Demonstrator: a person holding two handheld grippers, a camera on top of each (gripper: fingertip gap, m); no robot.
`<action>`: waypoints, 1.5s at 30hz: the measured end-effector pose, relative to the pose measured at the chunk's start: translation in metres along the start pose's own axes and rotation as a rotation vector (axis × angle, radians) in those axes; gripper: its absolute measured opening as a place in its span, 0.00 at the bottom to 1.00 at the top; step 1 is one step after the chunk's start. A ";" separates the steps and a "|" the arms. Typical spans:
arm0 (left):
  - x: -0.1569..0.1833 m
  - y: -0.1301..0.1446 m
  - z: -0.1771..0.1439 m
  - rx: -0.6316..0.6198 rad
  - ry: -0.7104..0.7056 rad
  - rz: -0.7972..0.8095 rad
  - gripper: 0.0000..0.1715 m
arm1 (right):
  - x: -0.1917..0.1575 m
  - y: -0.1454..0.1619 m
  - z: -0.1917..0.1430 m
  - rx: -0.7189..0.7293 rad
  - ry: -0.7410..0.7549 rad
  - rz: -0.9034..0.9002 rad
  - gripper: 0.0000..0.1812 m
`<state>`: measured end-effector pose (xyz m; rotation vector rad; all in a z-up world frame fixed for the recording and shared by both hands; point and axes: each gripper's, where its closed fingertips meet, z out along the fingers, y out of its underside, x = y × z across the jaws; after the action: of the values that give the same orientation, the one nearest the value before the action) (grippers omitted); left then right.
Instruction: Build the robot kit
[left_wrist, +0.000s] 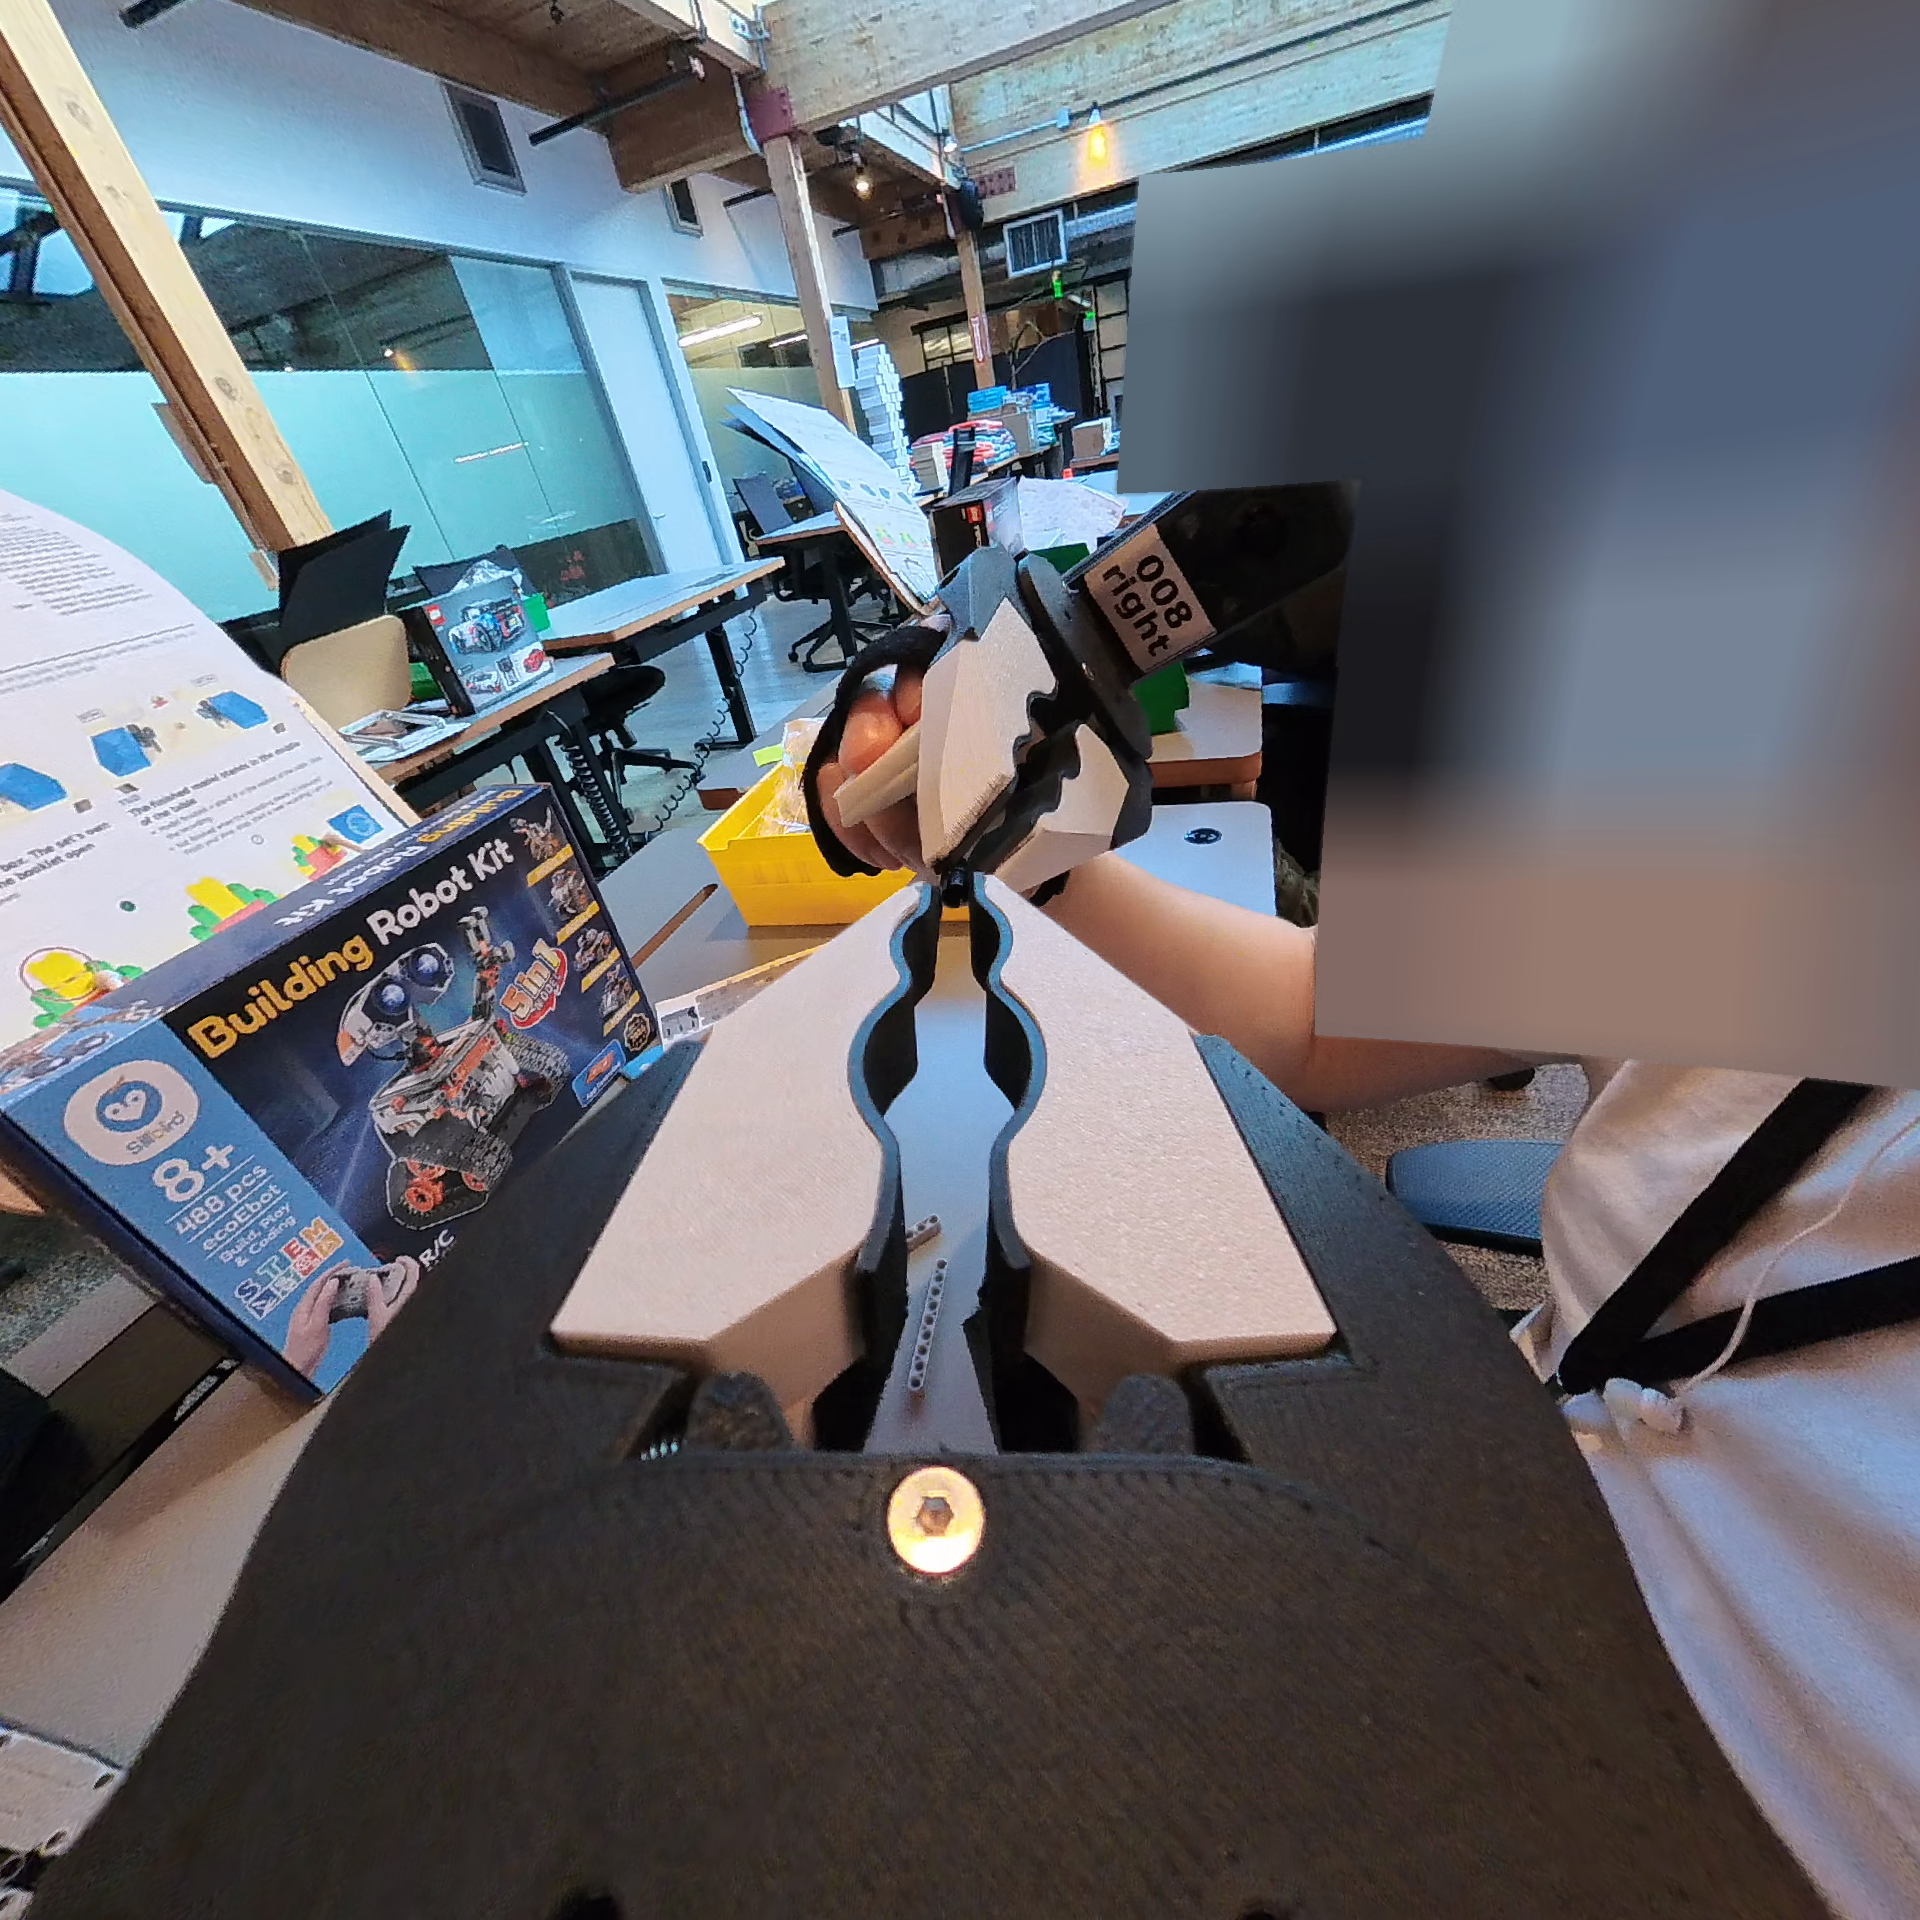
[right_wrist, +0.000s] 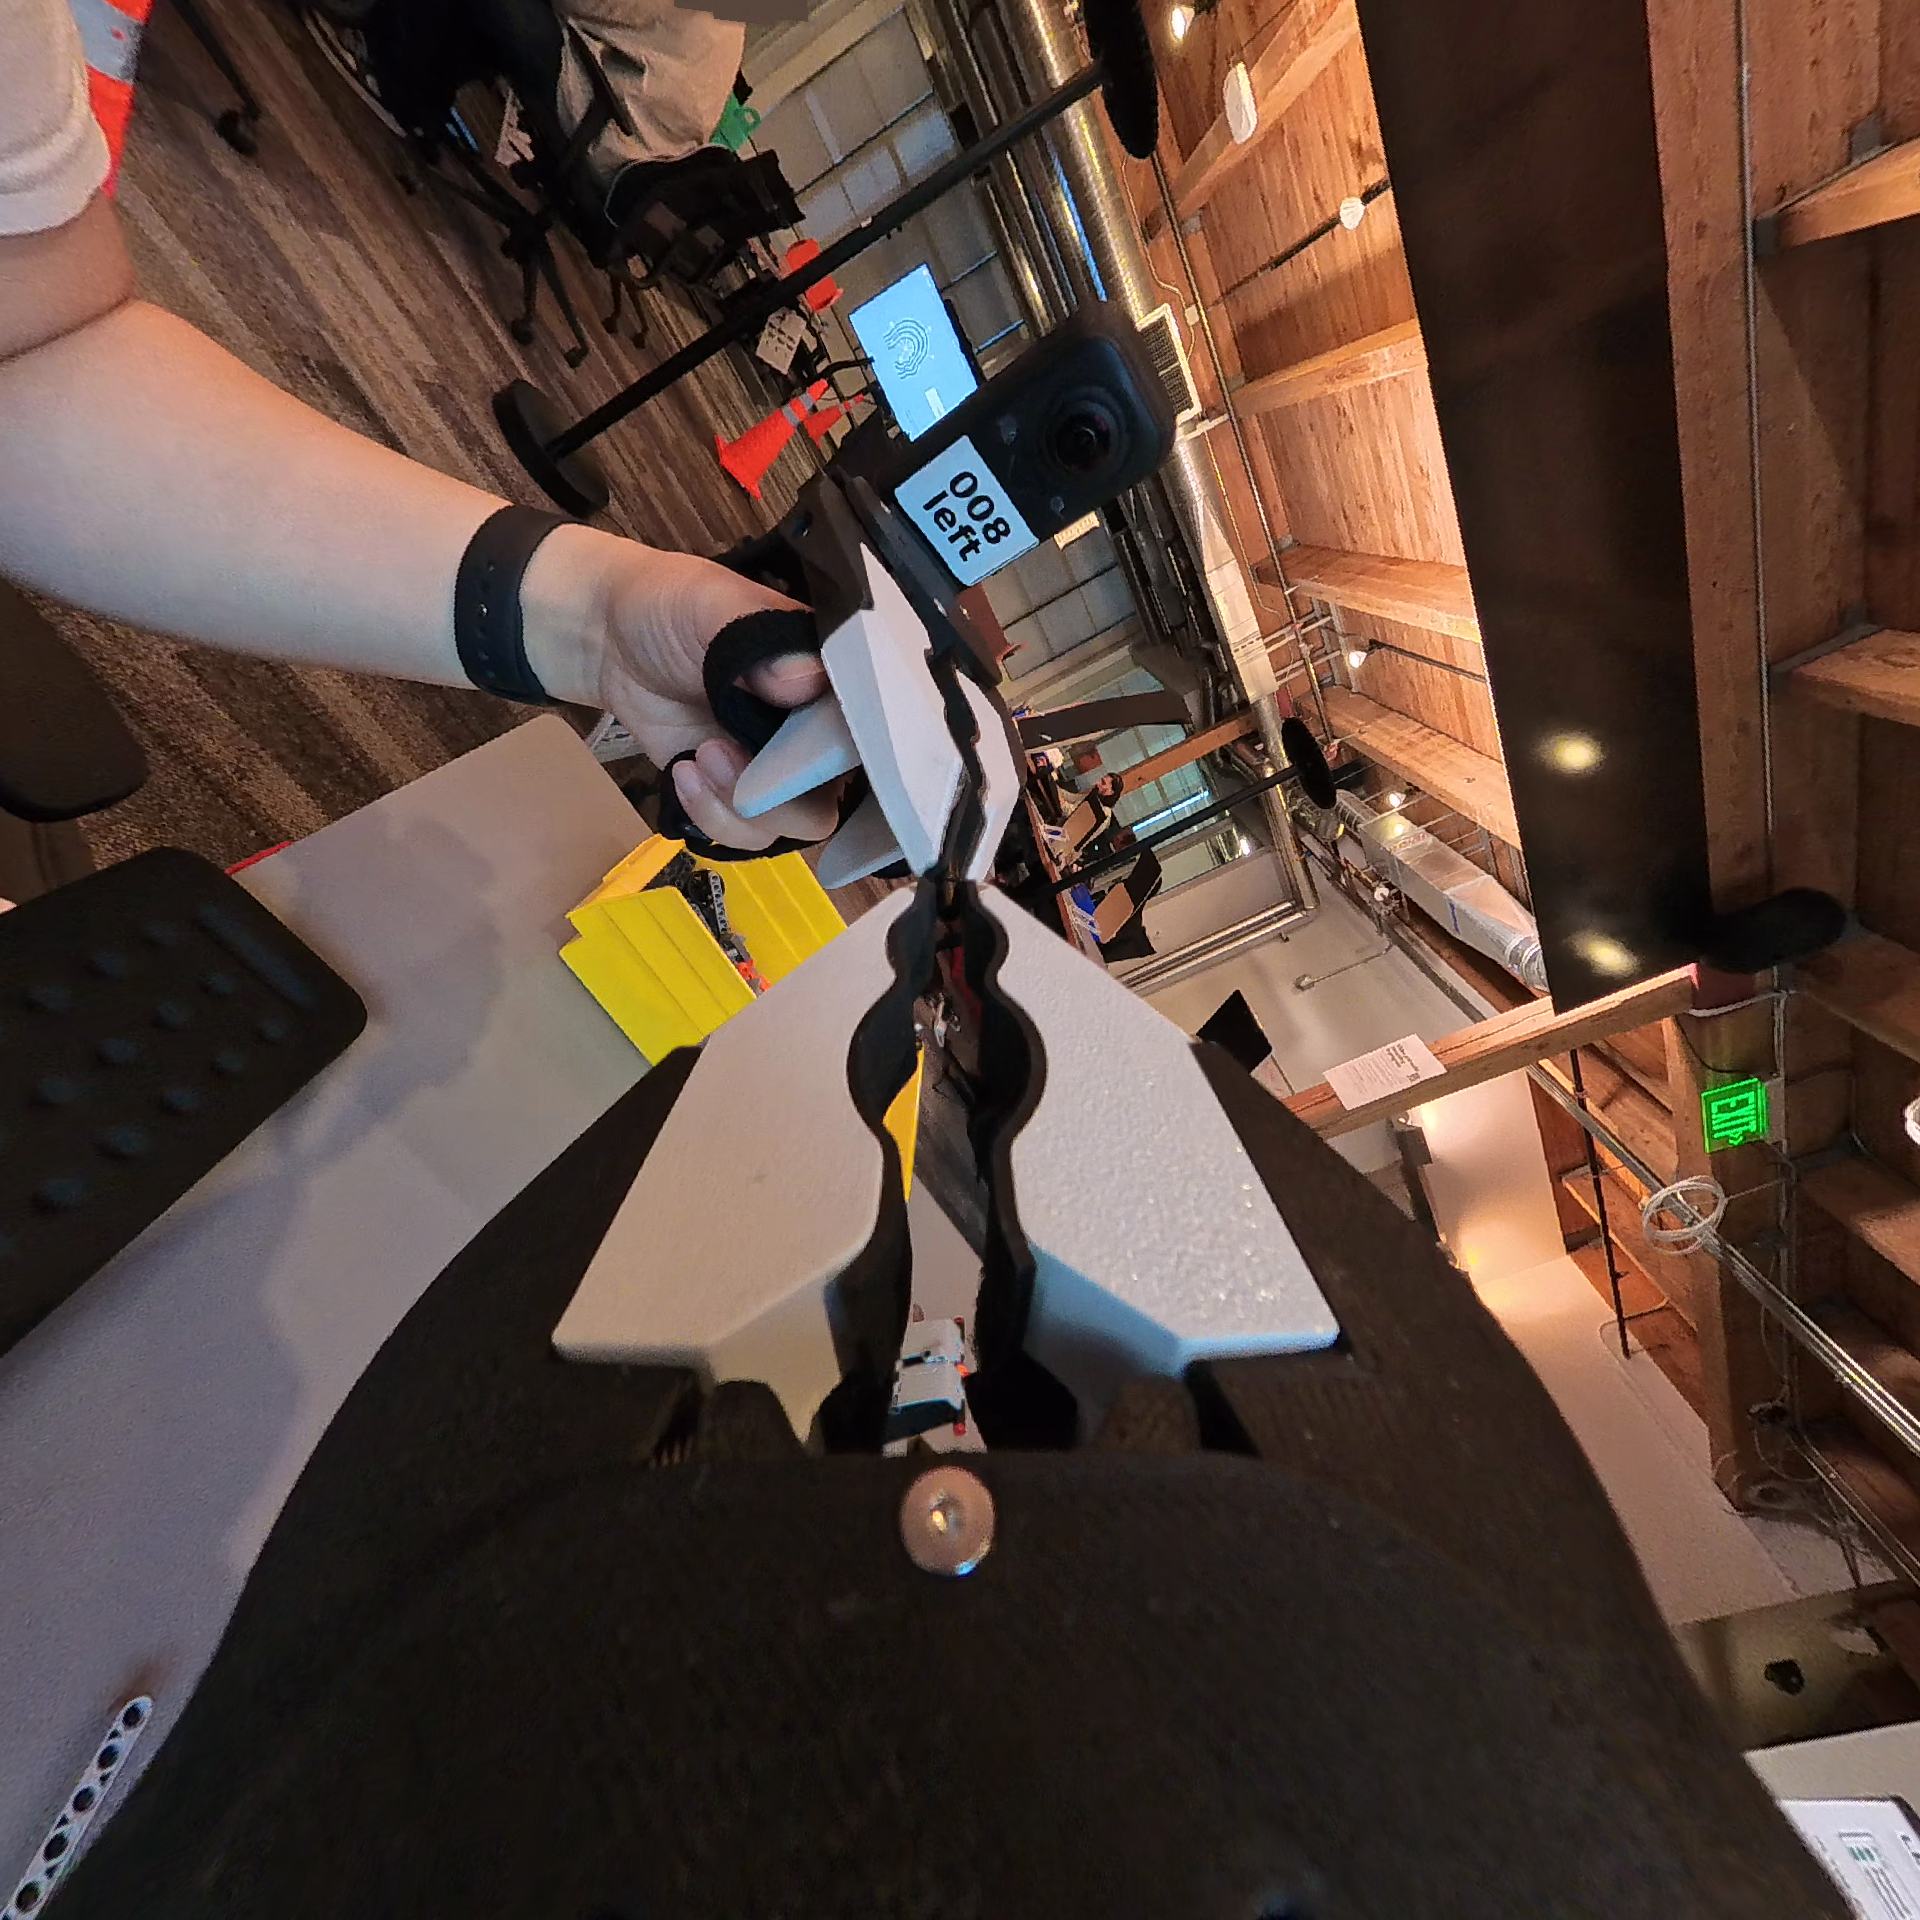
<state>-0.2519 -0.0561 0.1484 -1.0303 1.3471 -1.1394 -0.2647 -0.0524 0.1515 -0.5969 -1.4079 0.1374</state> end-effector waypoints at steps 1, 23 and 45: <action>0.000 0.001 0.000 -0.002 -0.001 -0.002 0.02 | 0.000 0.001 0.001 -0.003 -0.003 0.003 0.01; -0.014 0.018 -0.035 -0.064 -0.131 -0.003 0.01 | -0.038 0.110 -0.018 -0.341 -0.340 0.739 0.19; -0.023 0.050 -0.077 -0.083 -0.209 -0.075 0.01 | -0.213 0.267 -0.028 -1.016 -0.767 0.873 0.13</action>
<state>-0.3257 -0.0185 0.1038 -1.2336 1.2053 -1.0064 -0.2085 0.0726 -0.1626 -2.1690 -1.8064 0.3733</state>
